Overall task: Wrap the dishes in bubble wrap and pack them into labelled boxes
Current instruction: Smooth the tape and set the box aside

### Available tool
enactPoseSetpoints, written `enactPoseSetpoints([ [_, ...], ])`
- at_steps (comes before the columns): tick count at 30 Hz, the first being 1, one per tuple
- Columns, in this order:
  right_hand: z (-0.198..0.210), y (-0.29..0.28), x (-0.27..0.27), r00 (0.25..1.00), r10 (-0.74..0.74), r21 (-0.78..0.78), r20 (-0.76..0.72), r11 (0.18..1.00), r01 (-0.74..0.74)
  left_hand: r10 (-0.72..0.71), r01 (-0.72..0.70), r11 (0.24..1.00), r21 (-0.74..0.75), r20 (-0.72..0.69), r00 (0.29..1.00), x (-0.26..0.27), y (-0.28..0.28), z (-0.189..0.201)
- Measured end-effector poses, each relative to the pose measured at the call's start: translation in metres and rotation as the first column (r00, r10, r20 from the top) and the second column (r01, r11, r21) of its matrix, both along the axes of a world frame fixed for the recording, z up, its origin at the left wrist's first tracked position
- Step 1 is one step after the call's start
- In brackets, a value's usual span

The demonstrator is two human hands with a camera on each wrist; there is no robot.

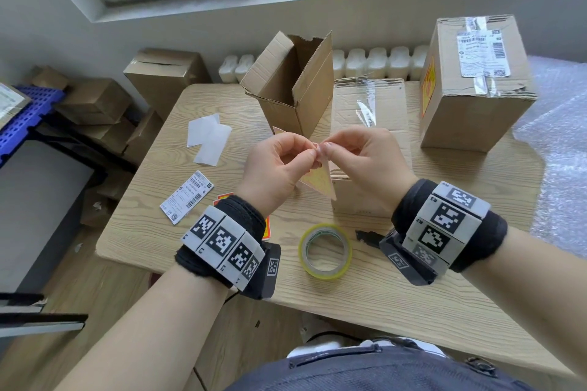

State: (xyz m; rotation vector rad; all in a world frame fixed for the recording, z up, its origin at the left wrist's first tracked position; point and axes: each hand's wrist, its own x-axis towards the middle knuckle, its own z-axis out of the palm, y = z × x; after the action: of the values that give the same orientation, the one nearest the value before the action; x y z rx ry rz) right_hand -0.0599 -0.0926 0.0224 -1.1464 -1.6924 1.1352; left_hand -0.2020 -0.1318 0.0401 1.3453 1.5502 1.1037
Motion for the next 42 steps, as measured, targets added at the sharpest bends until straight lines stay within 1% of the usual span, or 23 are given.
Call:
enactPoseSetpoints([
  [2,-0.001,0.003,-0.001,0.999,-0.029,-0.048,-0.013,0.998,0.028,0.012,-0.011,1.0,-0.028,0.035,0.999,-0.001,0.001,-0.001],
  [4,-0.003,0.007,-0.003,0.997,-0.073,-0.104,-0.022,0.992,0.071,0.084,-0.073,0.993,-0.096,0.125,0.989,-0.003,0.002,-0.003],
  [6,-0.004,0.01,-0.004,0.994,-0.105,-0.147,0.006,0.984,0.105,0.195,-0.151,0.972,-0.183,0.252,0.948,-0.006,0.003,-0.005],
  [8,-0.006,0.012,-0.003,0.989,-0.119,-0.148,0.093,0.98,0.132,0.268,-0.192,0.951,-0.242,0.342,0.901,-0.008,0.004,-0.007],
  [9,-0.008,0.013,-0.002,0.972,-0.131,-0.117,0.194,0.981,0.156,0.275,-0.191,0.947,-0.257,0.347,0.897,-0.007,0.005,-0.009],
  [10,-0.011,0.013,-0.001,0.934,-0.147,-0.077,0.326,0.98,0.181,0.264,-0.179,0.947,-0.267,0.329,0.906,-0.005,0.006,-0.011],
  [11,-0.013,0.012,0.001,0.879,-0.165,-0.042,0.447,0.978,0.204,0.243,-0.159,0.947,-0.279,0.299,0.923,-0.003,0.007,-0.013],
  [12,-0.015,0.011,0.004,0.829,-0.182,-0.02,0.529,0.974,0.226,0.217,-0.137,0.947,-0.291,0.263,0.94,0.001,0.008,-0.016],
  [13,-0.016,0.01,0.006,0.797,-0.19,-0.019,0.573,0.969,0.245,0.189,-0.116,0.947,-0.299,0.229,0.955,0.005,0.01,-0.019],
  [15,-0.019,0.008,0.011,0.773,-0.185,-0.061,0.607,0.959,0.278,0.128,-0.083,0.952,-0.294,0.139,0.982,0.012,0.013,-0.026],
  [17,-0.021,0.007,0.016,0.786,-0.163,-0.133,0.596,0.946,0.297,0.077,-0.067,0.954,-0.293,0.024,0.997,0.018,0.016,-0.033],
  [18,-0.022,0.006,0.019,0.802,-0.152,-0.166,0.578,0.94,0.297,0.067,-0.064,0.949,-0.309,-0.001,0.998,0.019,0.017,-0.036],
  [19,-0.022,0.006,0.021,0.818,-0.147,-0.183,0.556,0.938,0.294,0.061,-0.056,0.941,-0.334,0.004,0.998,0.02,0.018,-0.04],
  [21,-0.022,0.005,0.025,0.839,-0.159,-0.184,0.52,0.939,0.292,0.072,-0.025,0.916,-0.4,0.102,0.992,0.021,0.018,-0.045],
  [23,-0.02,0.005,0.026,0.848,-0.167,-0.183,0.502,0.939,0.293,0.114,0.001,0.892,-0.453,0.226,0.967,0.021,0.018,-0.048],
  [25,-0.019,0.004,0.025,0.859,-0.159,-0.197,0.487,0.938,0.286,0.136,0.01,0.889,-0.457,0.285,0.949,0.02,0.019,-0.05],
  [26,-0.019,0.003,0.024,0.865,-0.158,-0.201,0.477,0.938,0.282,0.139,0.009,0.892,-0.452,0.292,0.946,0.018,0.019,-0.05],
  [32,-0.026,-0.008,0.01,0.888,-0.15,-0.233,0.434,0.934,0.272,0.103,0.022,0.897,-0.441,0.257,0.961,0.001,0.031,-0.048],
  [37,-0.021,-0.004,-0.009,0.881,-0.19,-0.266,0.434,0.907,0.327,0.019,0.069,0.892,-0.447,0.19,0.982,-0.009,0.052,-0.041],
  [42,-0.013,0.008,-0.03,0.878,-0.237,-0.33,0.416,0.861,0.388,-0.01,0.07,0.881,-0.469,0.13,0.991,-0.024,0.075,-0.034],
])
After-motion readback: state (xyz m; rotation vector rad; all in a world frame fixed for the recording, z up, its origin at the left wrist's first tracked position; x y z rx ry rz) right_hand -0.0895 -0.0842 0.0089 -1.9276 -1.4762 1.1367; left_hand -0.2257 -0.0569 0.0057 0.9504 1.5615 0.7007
